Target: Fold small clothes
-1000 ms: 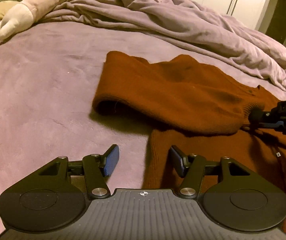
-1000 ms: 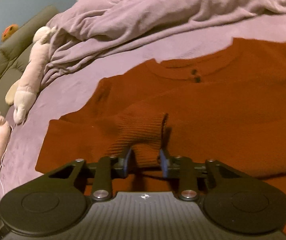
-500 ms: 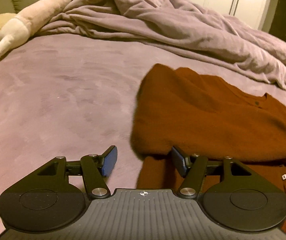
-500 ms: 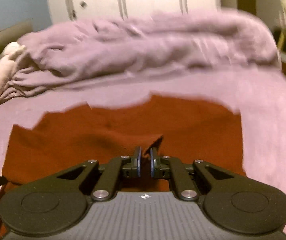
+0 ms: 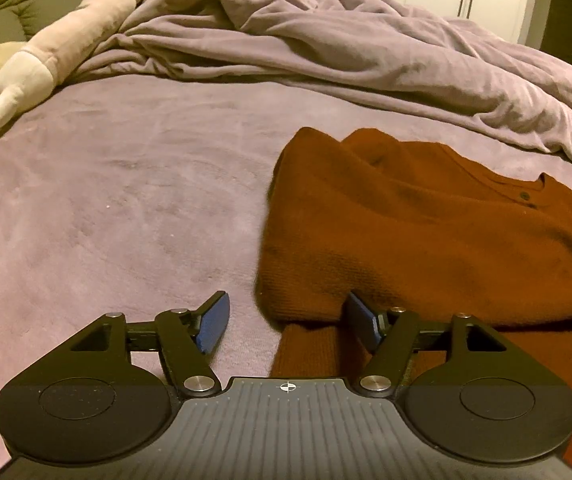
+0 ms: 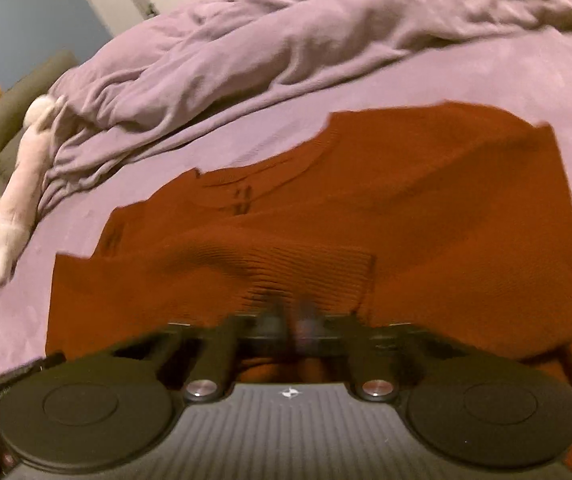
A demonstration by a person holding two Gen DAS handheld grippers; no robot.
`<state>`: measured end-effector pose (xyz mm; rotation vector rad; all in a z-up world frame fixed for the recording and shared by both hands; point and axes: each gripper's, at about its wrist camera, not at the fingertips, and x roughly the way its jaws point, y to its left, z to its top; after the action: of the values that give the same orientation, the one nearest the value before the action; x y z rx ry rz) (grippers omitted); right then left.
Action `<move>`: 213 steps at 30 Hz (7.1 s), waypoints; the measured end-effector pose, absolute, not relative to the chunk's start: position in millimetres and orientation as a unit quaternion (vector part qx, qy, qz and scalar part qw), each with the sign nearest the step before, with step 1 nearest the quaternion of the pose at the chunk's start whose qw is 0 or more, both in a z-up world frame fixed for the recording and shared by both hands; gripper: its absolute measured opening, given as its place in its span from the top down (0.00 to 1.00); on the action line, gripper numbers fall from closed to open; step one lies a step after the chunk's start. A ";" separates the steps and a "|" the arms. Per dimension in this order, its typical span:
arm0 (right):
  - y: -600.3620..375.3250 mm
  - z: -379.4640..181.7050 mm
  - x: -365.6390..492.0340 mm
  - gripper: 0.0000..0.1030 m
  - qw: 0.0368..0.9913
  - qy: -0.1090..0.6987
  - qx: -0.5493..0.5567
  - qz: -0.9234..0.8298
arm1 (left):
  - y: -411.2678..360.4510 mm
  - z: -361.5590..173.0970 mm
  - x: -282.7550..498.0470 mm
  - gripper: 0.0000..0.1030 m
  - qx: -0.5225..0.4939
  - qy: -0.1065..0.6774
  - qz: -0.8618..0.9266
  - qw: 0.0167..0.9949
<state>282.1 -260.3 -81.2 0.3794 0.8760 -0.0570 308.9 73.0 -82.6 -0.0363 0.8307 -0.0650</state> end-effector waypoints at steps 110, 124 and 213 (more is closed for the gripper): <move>-275.5 -61.2 -32.9 0.81 0.829 0.486 0.278 -0.027 | 131.9 -77.3 123.7 0.90 -0.088 0.554 -0.163 0.812; -306.8 -18.1 6.9 0.97 0.855 0.392 0.341 0.010 | 122.7 -1.4 177.2 0.91 -0.152 0.440 -0.218 0.858; -320.5 26.0 181.6 0.93 0.948 0.318 -0.018 -0.010 | 44.5 54.8 290.0 0.94 0.060 0.269 -0.233 0.933</move>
<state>181.6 -320.5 26.0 -0.0367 0.6471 -0.0212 290.0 44.5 54.8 0.1230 0.5502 -0.4770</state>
